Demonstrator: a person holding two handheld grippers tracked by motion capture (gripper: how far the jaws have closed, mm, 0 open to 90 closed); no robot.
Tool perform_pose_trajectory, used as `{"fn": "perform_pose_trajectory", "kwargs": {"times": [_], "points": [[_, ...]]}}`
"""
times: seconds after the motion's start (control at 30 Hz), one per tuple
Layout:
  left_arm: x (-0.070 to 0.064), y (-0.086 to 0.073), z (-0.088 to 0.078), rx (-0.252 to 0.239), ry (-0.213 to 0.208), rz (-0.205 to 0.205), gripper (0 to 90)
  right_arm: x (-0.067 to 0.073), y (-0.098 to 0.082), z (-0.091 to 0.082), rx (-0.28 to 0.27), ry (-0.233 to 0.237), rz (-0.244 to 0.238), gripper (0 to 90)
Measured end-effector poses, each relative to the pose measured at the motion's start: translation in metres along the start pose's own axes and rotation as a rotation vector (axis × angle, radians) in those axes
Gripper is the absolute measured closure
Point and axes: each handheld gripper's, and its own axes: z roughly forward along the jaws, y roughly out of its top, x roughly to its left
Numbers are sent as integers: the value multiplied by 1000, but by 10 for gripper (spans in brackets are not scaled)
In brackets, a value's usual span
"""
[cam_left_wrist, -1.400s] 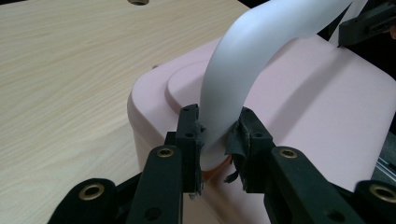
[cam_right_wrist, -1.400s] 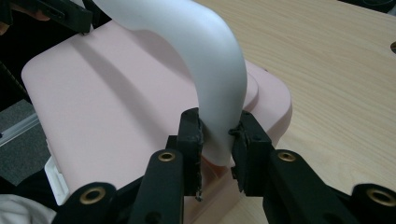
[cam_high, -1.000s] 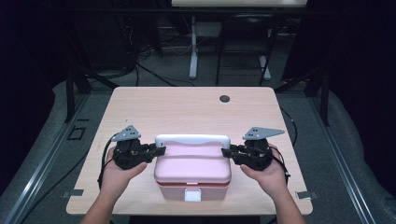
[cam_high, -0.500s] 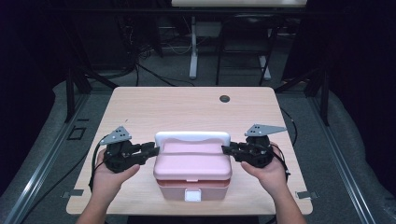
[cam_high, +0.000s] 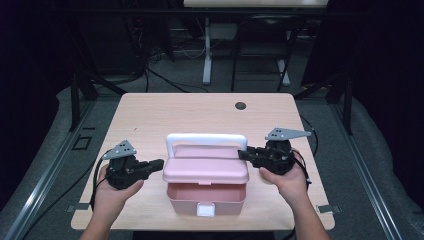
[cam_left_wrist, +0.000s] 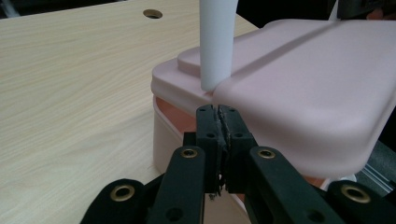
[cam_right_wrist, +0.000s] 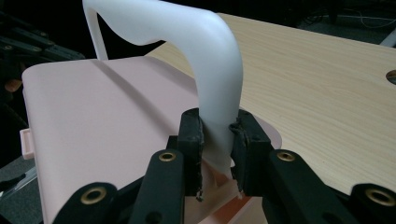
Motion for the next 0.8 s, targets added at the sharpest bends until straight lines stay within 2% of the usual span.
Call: {"fn": "perform_pose_trajectory", "kwargs": {"times": [0.2, 0.23, 0.37, 0.57, 0.8], "points": [[-2, -5, 3, 13, -5, -4, 897, -3, 2, 1, -17, 6, 22, 744], [-3, -6, 4, 19, 0, 5, 899, -3, 3, 1, -24, 8, 26, 744], [-4, -6, 3, 28, 3, 6, 899, -4, 4, 2, -21, 8, 24, 744], [-4, -9, 6, 39, -11, 1, 899, -3, 5, 2, -24, 12, 26, 744], [-15, -8, 14, 59, -39, 28, 899, -3, 4, 2, -24, 11, 27, 744]]}}
